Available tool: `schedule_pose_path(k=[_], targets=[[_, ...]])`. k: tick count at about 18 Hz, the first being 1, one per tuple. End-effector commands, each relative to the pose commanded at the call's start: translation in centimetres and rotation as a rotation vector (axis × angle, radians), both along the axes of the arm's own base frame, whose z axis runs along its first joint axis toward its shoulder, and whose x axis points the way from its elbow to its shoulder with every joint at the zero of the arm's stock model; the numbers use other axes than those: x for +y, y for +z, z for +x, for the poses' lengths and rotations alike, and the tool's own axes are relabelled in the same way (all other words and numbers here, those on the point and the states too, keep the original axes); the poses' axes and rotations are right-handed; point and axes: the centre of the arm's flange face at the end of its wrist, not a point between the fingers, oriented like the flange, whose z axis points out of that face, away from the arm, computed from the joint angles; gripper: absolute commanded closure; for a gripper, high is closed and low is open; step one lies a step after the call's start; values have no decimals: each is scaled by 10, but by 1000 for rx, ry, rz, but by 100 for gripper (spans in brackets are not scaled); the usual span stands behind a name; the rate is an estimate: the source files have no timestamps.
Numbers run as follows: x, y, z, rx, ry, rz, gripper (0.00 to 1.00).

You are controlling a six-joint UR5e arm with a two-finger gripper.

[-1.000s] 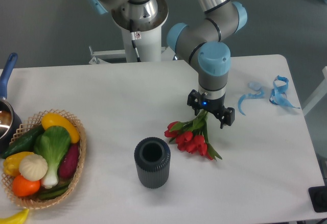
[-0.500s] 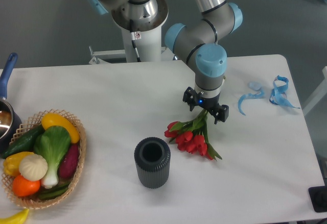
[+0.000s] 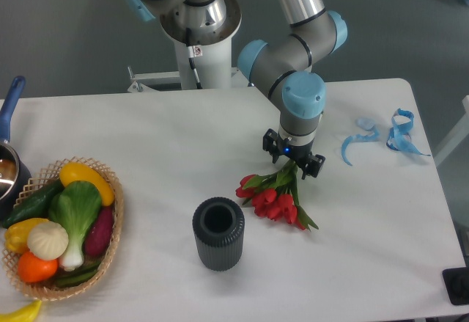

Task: Pick up the flowers from the table

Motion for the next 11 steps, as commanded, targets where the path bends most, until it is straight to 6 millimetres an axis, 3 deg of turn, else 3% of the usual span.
schedule_pose_path(k=[4,9,11], targets=[[-3,8,0,5,11,0,97],[-25,73,-12,102,52,47,97],[-24,94,-18,115,56,65,98]])
